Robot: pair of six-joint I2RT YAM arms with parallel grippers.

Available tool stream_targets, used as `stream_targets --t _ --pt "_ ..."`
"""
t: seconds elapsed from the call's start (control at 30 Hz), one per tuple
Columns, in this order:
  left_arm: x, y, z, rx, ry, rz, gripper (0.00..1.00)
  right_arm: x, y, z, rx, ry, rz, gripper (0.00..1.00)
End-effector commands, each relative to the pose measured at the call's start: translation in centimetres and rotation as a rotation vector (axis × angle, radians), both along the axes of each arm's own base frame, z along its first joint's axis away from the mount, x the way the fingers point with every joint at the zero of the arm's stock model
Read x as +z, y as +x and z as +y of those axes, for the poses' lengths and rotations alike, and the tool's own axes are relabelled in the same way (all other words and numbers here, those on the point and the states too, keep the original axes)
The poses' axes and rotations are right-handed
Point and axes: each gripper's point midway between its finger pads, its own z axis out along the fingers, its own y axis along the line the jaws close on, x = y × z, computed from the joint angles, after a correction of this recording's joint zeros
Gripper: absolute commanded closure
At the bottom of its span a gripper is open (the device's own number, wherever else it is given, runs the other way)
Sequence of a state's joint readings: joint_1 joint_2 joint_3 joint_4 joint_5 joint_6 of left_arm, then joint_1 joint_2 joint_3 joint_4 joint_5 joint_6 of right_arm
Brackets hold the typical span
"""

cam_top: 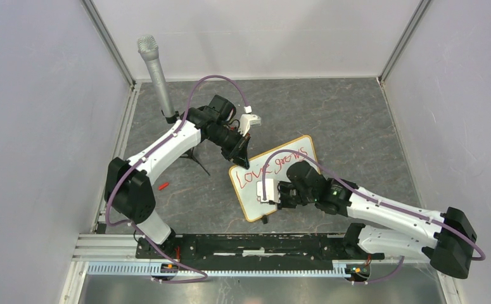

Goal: Write a sentence on the whiteboard

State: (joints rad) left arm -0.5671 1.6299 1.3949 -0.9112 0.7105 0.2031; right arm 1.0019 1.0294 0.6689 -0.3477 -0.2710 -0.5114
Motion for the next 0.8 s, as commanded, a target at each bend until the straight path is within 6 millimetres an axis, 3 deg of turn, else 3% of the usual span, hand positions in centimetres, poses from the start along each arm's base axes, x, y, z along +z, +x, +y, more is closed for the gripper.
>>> stream_targets --t 0.0,0.53,0.77 --pt "-0.7 -0.8 0.2 -0.024 0.025 0.032 0.97 0.4 0.6 -0.5 -0.022 -0.006 -0.049 1.0" --pt "-0.6 -0.8 0.2 -0.024 0.022 0.027 0.97 5.7 3.5 0.6 -0.14 0.086 -0.138 1.0" --pt "-0.6 -0.8 0.2 -0.025 0.022 0.026 0.97 6.3 4.0 0.7 -0.149 0.087 -0.152 1.0"
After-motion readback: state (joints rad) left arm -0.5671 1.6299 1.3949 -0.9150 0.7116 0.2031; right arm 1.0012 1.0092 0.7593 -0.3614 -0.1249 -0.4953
